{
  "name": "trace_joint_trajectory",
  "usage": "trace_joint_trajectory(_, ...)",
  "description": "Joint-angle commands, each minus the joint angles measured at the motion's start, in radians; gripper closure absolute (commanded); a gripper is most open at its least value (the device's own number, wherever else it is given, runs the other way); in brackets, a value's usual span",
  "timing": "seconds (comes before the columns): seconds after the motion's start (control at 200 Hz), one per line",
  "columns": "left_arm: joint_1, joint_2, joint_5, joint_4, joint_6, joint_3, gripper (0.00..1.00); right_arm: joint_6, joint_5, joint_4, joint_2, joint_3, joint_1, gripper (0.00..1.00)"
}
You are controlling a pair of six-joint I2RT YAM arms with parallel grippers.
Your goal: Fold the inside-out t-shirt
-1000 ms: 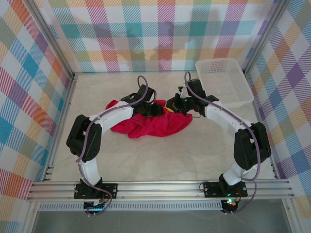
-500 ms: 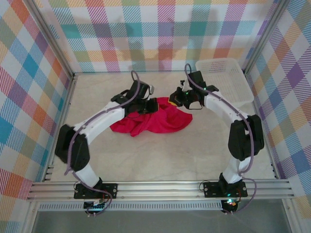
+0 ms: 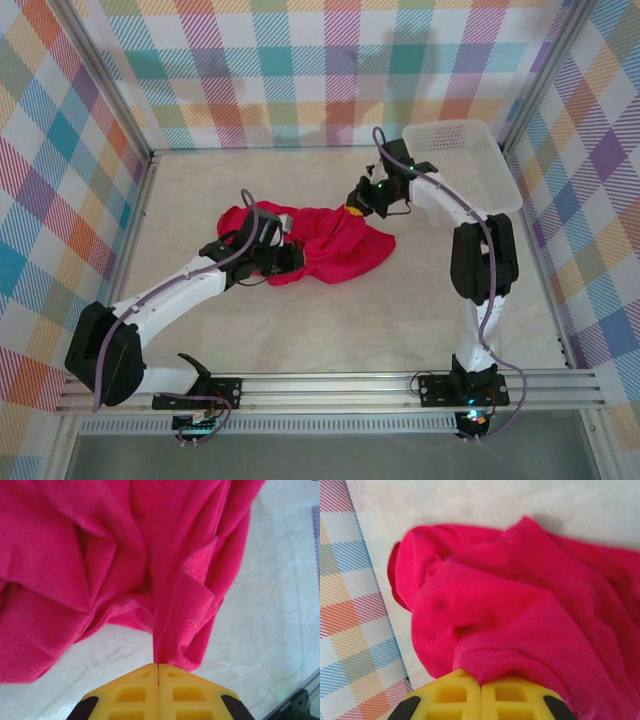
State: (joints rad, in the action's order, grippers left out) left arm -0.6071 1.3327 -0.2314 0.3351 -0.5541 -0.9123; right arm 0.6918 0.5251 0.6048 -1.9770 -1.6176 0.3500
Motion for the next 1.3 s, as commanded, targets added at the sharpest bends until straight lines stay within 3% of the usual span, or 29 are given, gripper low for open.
trace_joint_trajectory(0.0,-0.037,0.015,0.018,-0.048,-0.018,0.003,1.00,-0.032,-0.039,0.015,0.115,0.087,0.012,0.87)
trace_joint_trajectory(0.045,-0.050,0.019,0.033,-0.048,-0.013,0.000,1.00,-0.031,-0.077,0.017,0.167,0.140,0.014,0.67)
trace_joint_trajectory(0.135,-0.068,0.021,0.054,-0.048,-0.006,-0.008,1.00,-0.025,-0.177,0.017,0.271,0.233,0.030,0.60)
trace_joint_trajectory(0.3,-0.083,0.015,0.063,-0.048,-0.002,-0.016,1.00,0.023,-0.215,-0.028,0.374,0.330,0.121,0.61)
trace_joint_trajectory(0.565,-0.088,-0.016,0.081,-0.026,0.000,-0.030,1.00,0.125,-0.102,-0.191,0.242,0.370,0.201,0.68)
trace_joint_trajectory(0.685,-0.088,-0.036,0.091,-0.016,0.002,-0.032,1.00,0.177,-0.048,-0.268,0.142,0.359,0.245,0.54)
trace_joint_trajectory(0.77,-0.088,-0.050,0.108,-0.003,0.006,-0.036,1.00,0.220,-0.028,-0.316,0.093,0.362,0.265,0.51)
trace_joint_trajectory(0.85,-0.088,-0.057,0.114,0.005,0.009,-0.042,1.00,0.239,-0.028,-0.342,0.082,0.366,0.264,0.59)
trace_joint_trajectory(1.025,-0.088,-0.050,0.124,0.015,0.021,-0.036,1.00,0.177,-0.094,-0.227,0.158,0.289,0.251,1.00)
trace_joint_trajectory(1.295,-0.086,-0.008,0.143,-0.029,0.014,-0.005,1.00,0.078,-0.207,0.002,0.332,0.163,0.245,1.00)
